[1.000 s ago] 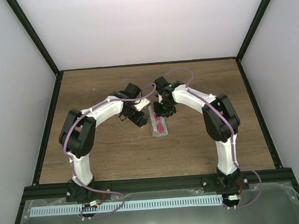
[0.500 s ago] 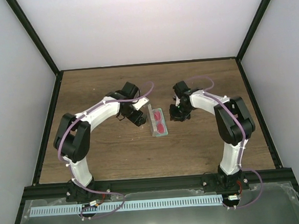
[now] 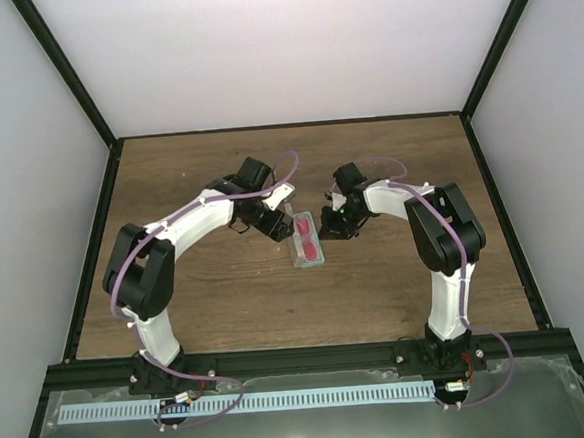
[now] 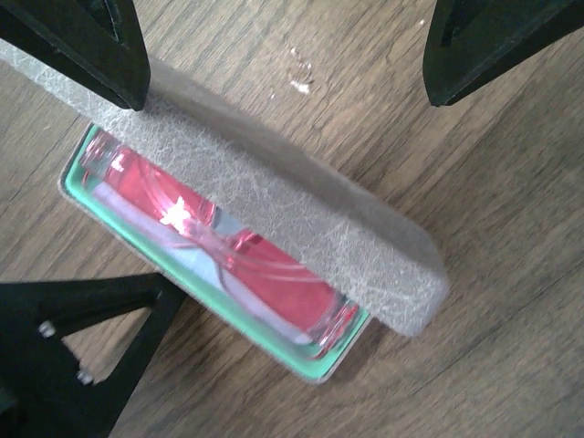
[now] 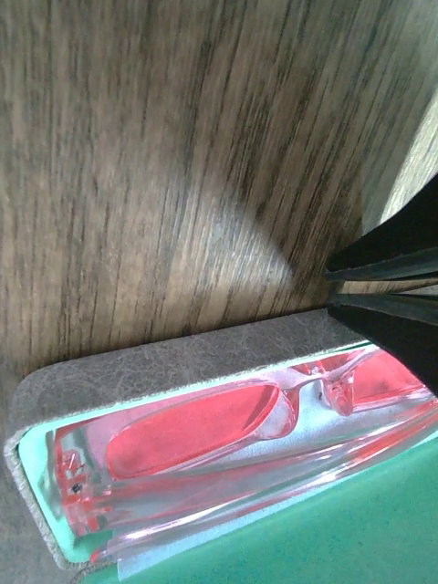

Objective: Organize the sunglasses
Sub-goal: Close the sunglasses case at the center of the board.

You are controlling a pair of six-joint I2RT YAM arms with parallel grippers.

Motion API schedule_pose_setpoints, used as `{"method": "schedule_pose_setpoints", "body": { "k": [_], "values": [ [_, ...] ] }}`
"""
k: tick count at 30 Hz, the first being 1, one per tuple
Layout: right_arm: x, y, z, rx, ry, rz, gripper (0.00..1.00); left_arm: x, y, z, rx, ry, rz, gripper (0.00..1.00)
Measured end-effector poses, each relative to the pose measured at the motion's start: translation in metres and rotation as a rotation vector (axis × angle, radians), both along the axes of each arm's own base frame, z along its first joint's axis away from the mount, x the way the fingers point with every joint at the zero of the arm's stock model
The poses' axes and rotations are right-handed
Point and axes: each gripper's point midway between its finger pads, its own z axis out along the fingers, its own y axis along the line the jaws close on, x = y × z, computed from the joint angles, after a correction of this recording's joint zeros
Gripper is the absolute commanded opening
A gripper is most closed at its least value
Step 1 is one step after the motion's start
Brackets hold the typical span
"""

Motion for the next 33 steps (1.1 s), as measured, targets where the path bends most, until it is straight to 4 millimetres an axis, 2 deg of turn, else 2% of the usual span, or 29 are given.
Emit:
{"method": "schedule_pose_setpoints", "body": {
  "k": [16, 21, 25, 31, 33],
  "values": [
    [0.000, 0.004, 0.000, 0.046, 0.011, 0.012, 0.07, 0.008, -0.041, -0.014, -0.112, 0.048, -0.012, 0.83],
    [0.000, 0.006, 0.001, 0.054, 0.010, 0.016, 0.10, 0.009, -0.043, -0.017, -0.108, 0.046, -0.006, 0.83],
    [0.000, 0.007, 0.001, 0.060, 0.010, 0.021, 0.10, 0.011, -0.040, -0.028, -0.079, 0.056, 0.015, 0.83],
    [-0.001, 0.008, 0.001, 0.060, 0.009, 0.022, 0.11, 0.017, -0.037, -0.031, -0.057, 0.045, 0.048, 0.83],
    [0.000, 0.006, 0.001, 0.052, 0.006, 0.017, 0.19, 0.020, -0.034, -0.032, -0.043, 0.040, 0.074, 0.82]
  ]
}}
